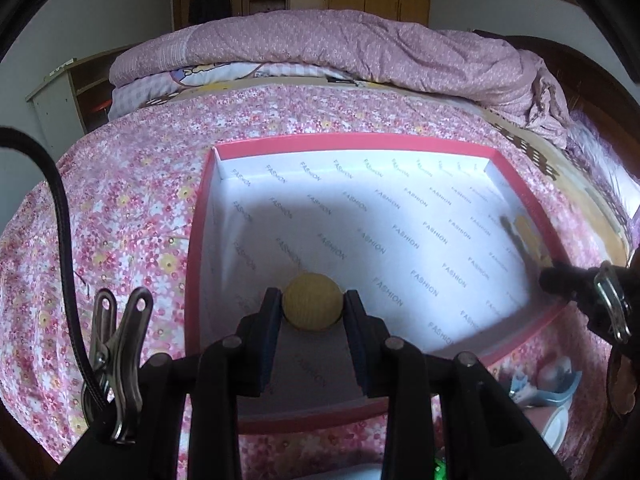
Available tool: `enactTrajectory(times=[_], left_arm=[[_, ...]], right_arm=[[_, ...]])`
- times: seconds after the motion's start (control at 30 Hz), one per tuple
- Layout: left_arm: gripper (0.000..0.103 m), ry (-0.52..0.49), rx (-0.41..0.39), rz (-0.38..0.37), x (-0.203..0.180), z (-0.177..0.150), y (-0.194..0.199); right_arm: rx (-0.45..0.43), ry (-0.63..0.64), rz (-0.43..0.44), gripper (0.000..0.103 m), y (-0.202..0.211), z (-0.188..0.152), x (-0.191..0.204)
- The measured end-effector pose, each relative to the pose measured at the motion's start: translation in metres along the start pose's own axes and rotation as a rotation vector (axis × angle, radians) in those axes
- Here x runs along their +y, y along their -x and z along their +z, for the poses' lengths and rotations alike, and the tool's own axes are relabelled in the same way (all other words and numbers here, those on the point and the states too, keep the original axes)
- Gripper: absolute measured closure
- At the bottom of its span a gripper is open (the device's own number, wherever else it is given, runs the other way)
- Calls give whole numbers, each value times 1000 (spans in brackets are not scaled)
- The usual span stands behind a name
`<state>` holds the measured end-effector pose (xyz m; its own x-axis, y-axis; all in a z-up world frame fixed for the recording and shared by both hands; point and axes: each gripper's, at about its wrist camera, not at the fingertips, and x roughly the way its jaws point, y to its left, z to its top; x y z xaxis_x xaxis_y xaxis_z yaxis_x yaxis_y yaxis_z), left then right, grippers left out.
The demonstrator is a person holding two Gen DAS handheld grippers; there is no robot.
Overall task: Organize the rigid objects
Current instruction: 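Drop the beige disc in the tray with the left tool while the right tool releases the block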
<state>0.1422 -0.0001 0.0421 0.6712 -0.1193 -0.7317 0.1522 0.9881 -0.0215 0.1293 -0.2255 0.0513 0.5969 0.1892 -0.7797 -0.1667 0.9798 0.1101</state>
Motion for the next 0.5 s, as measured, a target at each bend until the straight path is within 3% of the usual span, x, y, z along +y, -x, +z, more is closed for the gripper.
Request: enactTrajectory(times=[0.17, 0.3, 0.5], left_arm=[[69, -12, -2, 3, -2, -2, 0], [52, -17, 1, 15, -4, -3, 0], [48, -28, 8, 29, -6, -5, 0]], right_arm=[[9, -26, 11, 91, -2, 0, -2], [18, -33, 14, 91, -3, -1, -2], [11, -28, 12, 90, -1, -4, 1]])
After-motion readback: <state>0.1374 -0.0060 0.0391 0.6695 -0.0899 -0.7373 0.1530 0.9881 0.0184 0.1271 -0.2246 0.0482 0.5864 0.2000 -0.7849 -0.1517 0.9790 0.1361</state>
